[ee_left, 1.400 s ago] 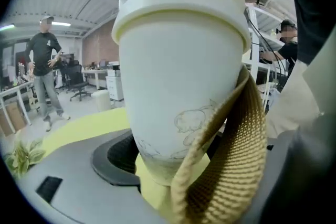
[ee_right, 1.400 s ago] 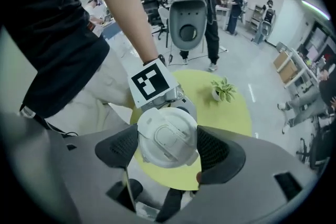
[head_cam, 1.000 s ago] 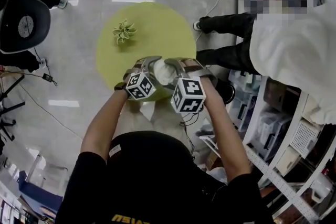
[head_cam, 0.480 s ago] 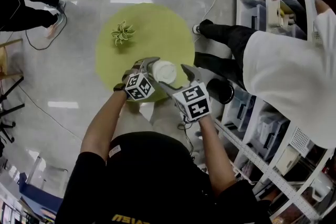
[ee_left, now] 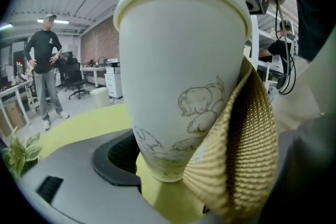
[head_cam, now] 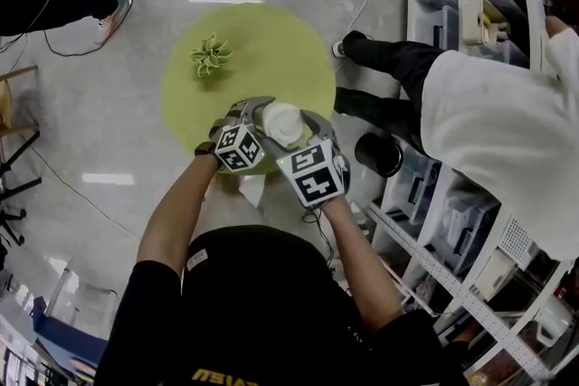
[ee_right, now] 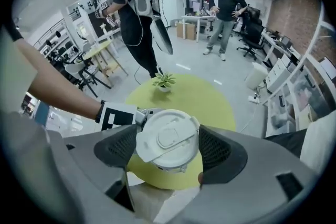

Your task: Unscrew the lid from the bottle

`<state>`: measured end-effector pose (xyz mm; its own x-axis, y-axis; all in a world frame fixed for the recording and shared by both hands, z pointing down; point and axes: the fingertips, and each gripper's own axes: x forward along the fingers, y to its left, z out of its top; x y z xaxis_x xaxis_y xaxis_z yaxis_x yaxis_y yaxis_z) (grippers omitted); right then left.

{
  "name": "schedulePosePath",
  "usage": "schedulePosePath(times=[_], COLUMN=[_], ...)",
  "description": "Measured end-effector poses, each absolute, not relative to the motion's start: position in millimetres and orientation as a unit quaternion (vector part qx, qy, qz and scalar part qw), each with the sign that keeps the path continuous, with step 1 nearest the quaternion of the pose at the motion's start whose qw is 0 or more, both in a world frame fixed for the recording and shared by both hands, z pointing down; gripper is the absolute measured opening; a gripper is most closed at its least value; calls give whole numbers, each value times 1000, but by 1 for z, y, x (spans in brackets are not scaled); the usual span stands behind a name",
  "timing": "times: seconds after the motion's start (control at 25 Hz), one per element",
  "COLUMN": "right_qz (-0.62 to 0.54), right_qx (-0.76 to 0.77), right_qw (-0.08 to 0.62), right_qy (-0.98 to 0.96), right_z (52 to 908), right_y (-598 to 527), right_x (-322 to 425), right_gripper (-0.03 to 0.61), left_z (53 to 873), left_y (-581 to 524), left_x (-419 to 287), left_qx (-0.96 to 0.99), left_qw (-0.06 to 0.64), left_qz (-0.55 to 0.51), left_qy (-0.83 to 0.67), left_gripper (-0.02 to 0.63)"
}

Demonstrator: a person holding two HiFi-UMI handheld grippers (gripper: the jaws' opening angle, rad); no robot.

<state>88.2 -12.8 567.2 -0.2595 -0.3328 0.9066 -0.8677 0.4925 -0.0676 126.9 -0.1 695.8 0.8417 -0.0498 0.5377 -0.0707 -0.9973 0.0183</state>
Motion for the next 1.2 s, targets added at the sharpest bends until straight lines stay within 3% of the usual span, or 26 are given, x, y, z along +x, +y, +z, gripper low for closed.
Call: schedulePosePath(times=[0.68, 1.2], right_qz=[67, -2], right_qx=[50, -9], right_qw=[600, 639], right_qy=[-796, -769], right_z=[575, 575], right_y=[5, 11], right_x=[78, 76], right_gripper=[367, 368], left_z=[700, 700], left_y=[0, 2], left_x=[125, 124], left_qx=[956, 955], left_qw=[10, 11], left_qz=[291, 296], left_qy=[-19, -17], left_gripper=[387, 387])
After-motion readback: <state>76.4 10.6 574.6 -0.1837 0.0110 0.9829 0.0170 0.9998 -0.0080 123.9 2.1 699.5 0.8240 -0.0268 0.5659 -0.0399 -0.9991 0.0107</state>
